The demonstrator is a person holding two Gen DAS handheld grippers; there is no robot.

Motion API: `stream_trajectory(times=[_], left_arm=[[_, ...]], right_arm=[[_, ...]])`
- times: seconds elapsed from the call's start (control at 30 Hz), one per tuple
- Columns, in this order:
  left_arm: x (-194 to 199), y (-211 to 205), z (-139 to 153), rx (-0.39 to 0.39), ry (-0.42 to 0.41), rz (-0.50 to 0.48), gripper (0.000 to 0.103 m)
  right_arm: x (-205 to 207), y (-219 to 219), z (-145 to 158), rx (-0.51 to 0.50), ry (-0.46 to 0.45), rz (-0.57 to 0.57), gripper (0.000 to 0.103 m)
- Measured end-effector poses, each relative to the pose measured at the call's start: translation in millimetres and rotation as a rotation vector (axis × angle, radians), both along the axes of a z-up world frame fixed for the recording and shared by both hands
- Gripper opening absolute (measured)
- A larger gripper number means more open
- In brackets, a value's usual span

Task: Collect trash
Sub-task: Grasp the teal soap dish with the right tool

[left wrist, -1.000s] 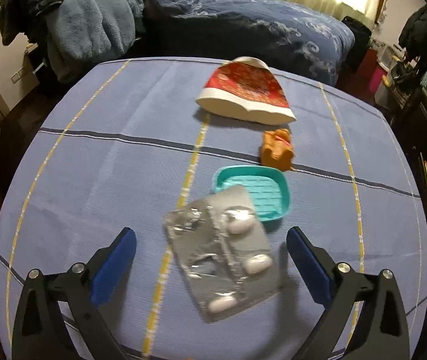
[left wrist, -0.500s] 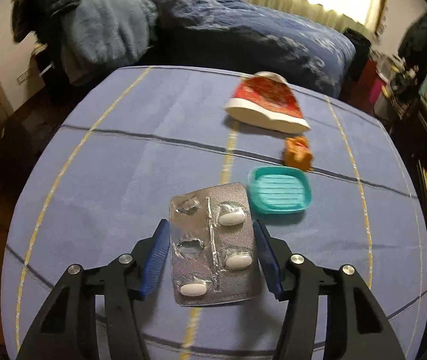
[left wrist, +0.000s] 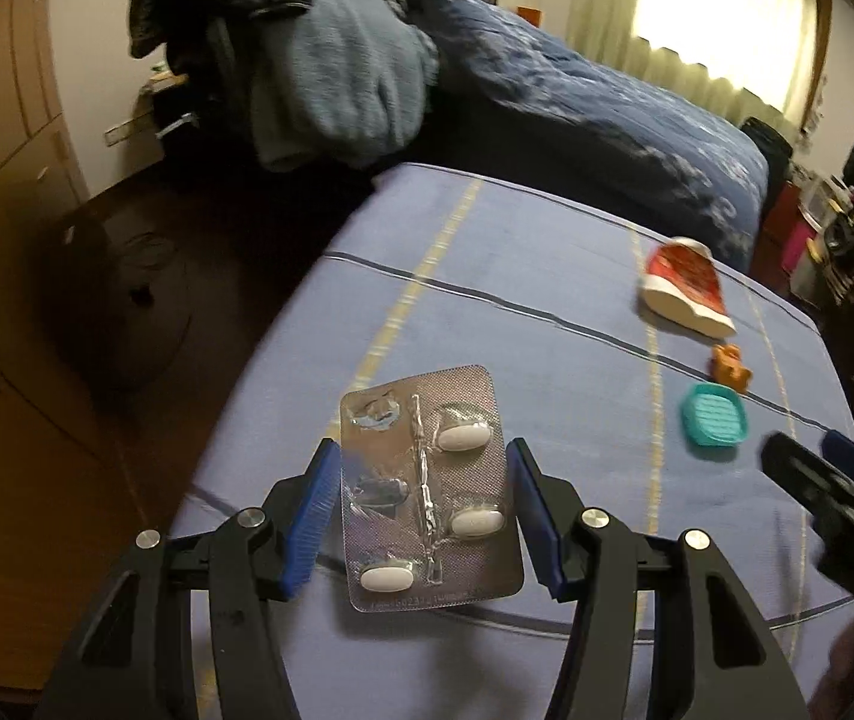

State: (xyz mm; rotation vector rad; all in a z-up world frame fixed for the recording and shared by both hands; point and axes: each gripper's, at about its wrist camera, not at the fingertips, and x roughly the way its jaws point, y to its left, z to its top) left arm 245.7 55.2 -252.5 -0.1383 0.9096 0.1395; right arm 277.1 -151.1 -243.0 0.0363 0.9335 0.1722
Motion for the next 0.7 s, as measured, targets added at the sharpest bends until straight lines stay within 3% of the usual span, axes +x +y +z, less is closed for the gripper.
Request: stream_trajectory(times=[0.33,0.37,0.53,0.7], left_arm=[[-2,31,2,-0.017,-0.01,0.041,0.057],[-2,31,3,-0.022,-0.011,0.042,0.057],[-2,32,4,-0.032,-0.015,0.041,0.057],[-3,31,4,-0.031,-0.011,0.038,0.057]], right_arm=[[42,28,-36,-0.082,0.062,-0.079,0.089],[43,29,-38,-0.086,0.067,-0.08,0.079],[48,35,-40,-0.088,0.064,-0.074,0.056],[45,34,-38,-0.079,0.063,-0.068,0.055]])
